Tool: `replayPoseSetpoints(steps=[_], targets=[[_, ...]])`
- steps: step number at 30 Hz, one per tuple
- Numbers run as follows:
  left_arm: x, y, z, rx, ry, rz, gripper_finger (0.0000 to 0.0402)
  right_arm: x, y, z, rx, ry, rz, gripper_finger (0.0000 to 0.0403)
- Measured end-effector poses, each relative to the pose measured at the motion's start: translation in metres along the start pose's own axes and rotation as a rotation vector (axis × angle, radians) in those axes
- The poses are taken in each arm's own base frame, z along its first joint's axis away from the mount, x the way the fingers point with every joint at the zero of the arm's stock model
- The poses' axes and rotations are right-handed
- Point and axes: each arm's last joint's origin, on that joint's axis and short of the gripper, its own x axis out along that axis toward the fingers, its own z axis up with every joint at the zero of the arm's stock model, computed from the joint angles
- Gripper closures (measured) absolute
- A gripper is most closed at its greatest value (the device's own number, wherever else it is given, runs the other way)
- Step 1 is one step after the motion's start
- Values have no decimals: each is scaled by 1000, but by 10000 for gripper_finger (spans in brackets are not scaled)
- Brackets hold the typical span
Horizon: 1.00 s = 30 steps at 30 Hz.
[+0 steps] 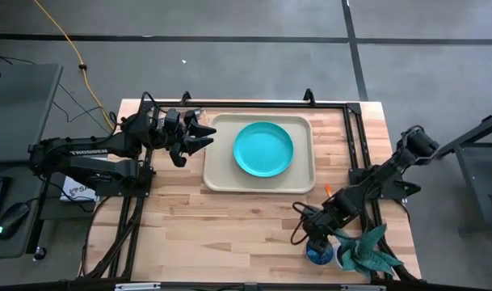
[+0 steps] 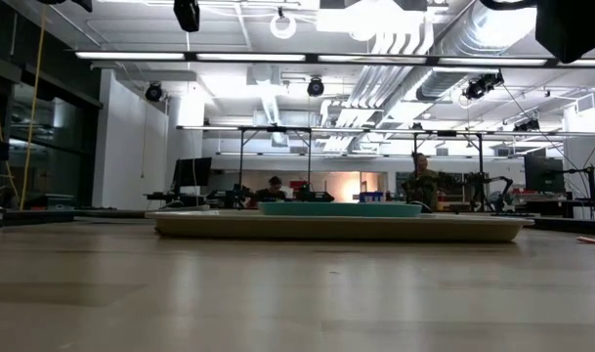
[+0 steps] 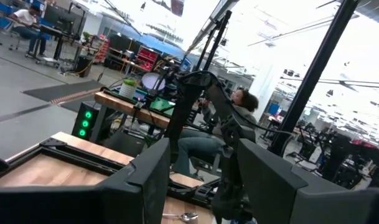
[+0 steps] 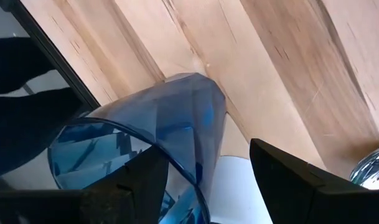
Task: Pick and place plate/cup/fork/spoon on tray
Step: Put the blue cup on the table
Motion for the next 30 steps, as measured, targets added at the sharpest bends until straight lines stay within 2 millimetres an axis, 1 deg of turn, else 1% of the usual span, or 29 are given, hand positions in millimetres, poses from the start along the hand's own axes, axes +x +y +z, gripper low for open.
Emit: replayPoseSetpoints(steps=[3, 6, 8, 10, 12, 13, 14, 17, 20, 22, 24, 26, 28, 30], targets=[[0, 0, 0, 0, 0, 0, 232, 0, 0, 0, -10, -8, -4, 191], [0, 0, 0, 0, 0, 0, 232, 0, 0, 0, -22, -10, -5, 219], [0, 0, 0, 8, 0, 0, 232, 0, 0, 1, -45, -10, -5, 255], [0, 0, 0, 15, 0, 0, 232, 0, 0, 1, -72, -10, -5, 304], [0, 0, 0, 15, 0, 0, 232, -1, -1, 3, -99, -10, -5, 363], [0, 0, 0, 15, 0, 0, 232, -1, -2, 5, -106, -13, -2, 382], [0, 0, 0, 15, 0, 0, 232, -2, -2, 7, -114, -17, 4, 391], [0, 0, 0, 12, 0, 0, 232, -8, -1, 16, -165, -28, 24, 383], [0, 0, 0, 11, 0, 0, 232, -24, 3, 27, -242, -68, 60, 397], [0, 0, 0, 9, 0, 0, 232, -40, 3, 35, -296, -107, 81, 396], [0, 0, 0, 8, 0, 0, 232, -60, 1, 42, -351, -162, 96, 398], [0, 0, 0, 8, 0, 0, 232, -83, -3, 47, -385, -237, 110, 399], [0, 0, 0, 8, 0, 0, 232, -102, -10, 51, -376, -301, 120, 400], [0, 0, 0, 8, 0, 0, 232, -110, -18, 53, -361, -320, 110, 400]])
